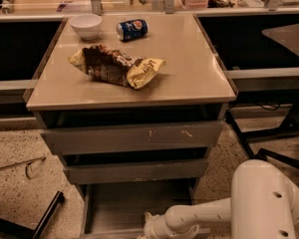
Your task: Open bottom drawer
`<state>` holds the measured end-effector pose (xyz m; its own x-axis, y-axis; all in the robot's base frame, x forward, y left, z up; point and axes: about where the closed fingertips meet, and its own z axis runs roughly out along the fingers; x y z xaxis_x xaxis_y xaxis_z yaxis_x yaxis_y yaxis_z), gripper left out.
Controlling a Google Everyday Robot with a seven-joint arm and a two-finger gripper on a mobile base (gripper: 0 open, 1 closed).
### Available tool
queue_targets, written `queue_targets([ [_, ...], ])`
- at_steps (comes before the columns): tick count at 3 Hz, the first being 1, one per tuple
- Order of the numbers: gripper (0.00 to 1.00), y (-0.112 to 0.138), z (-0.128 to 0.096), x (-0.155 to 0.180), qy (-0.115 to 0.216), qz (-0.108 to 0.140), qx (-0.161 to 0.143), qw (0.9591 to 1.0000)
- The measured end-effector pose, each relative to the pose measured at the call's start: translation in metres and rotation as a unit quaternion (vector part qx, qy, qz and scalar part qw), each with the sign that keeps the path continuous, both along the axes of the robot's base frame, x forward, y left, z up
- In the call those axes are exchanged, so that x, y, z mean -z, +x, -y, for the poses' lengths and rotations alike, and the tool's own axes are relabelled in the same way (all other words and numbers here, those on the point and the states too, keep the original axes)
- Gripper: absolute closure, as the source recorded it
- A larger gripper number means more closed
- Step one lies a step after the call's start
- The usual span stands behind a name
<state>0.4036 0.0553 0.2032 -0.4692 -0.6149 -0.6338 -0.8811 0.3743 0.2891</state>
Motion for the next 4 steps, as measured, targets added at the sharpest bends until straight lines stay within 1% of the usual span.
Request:
queue_targets([
  [2, 0.00, -0.050, -0.005, -0.008, 0.001, -0.020, -0.011, 0.9997],
  [3, 0.00, -0.068, -0.007, -0.010, 0.000, -0.030, -0.017, 0.9994],
  [4, 0.00, -0.083, -0.008, -0.008, 0.003, -0.045, -0.030, 0.9985],
])
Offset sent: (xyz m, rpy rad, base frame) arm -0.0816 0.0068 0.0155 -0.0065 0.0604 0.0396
